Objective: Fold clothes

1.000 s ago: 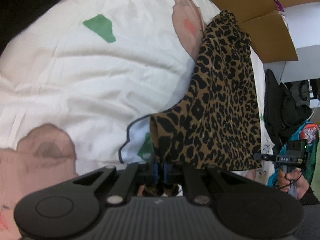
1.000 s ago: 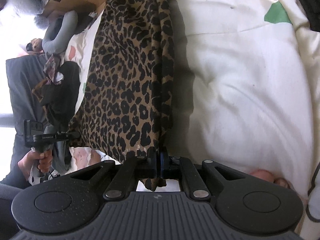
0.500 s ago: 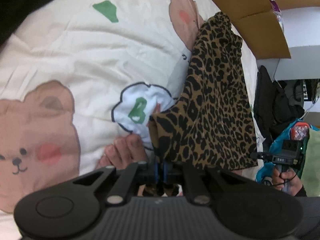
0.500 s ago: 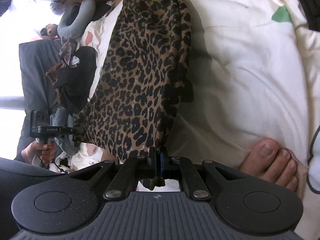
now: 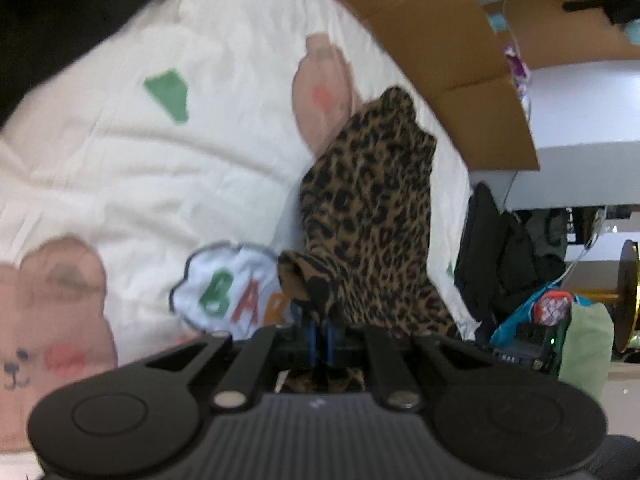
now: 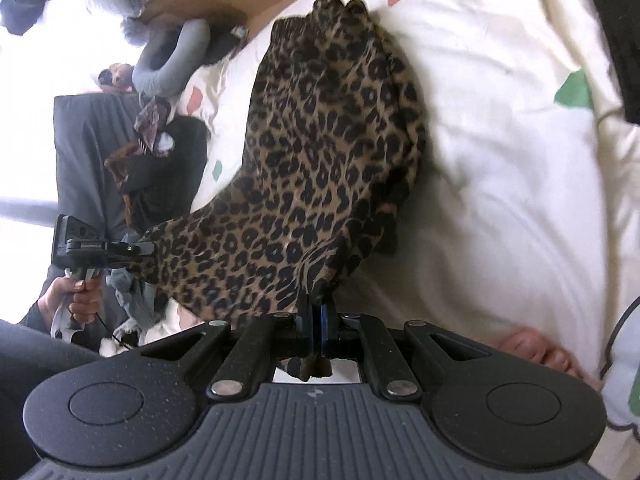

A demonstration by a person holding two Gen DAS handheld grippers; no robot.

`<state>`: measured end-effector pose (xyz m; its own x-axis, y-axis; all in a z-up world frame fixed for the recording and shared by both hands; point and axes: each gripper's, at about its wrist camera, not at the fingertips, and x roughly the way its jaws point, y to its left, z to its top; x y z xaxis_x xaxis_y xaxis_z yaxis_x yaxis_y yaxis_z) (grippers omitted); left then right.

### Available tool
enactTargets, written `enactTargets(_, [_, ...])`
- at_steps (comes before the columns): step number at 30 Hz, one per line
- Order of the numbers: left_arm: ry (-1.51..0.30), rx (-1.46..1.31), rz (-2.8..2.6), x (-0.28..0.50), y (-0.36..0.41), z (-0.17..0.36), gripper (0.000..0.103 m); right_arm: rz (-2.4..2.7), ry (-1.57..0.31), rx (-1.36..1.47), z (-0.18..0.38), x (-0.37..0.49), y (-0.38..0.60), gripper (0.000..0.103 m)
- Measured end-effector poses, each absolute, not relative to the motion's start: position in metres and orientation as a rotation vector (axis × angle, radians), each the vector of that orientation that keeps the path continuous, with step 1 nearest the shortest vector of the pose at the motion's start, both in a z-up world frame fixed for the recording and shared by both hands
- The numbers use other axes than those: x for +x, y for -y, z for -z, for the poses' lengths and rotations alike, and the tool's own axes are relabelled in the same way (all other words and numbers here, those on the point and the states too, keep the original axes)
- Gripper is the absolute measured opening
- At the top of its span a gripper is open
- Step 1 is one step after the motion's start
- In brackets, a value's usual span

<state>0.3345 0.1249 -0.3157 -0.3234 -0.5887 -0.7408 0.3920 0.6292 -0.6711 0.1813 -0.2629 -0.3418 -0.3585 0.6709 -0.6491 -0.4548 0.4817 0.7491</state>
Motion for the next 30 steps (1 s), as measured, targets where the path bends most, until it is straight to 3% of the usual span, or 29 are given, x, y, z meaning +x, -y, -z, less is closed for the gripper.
enactTargets(30, [-1.368, -0.300, 1.008, 0.385, -0.072, 0.292, 0.005, -1.114, -1.361, 0.490, 0.325, 0.237, 0.255, 0.001])
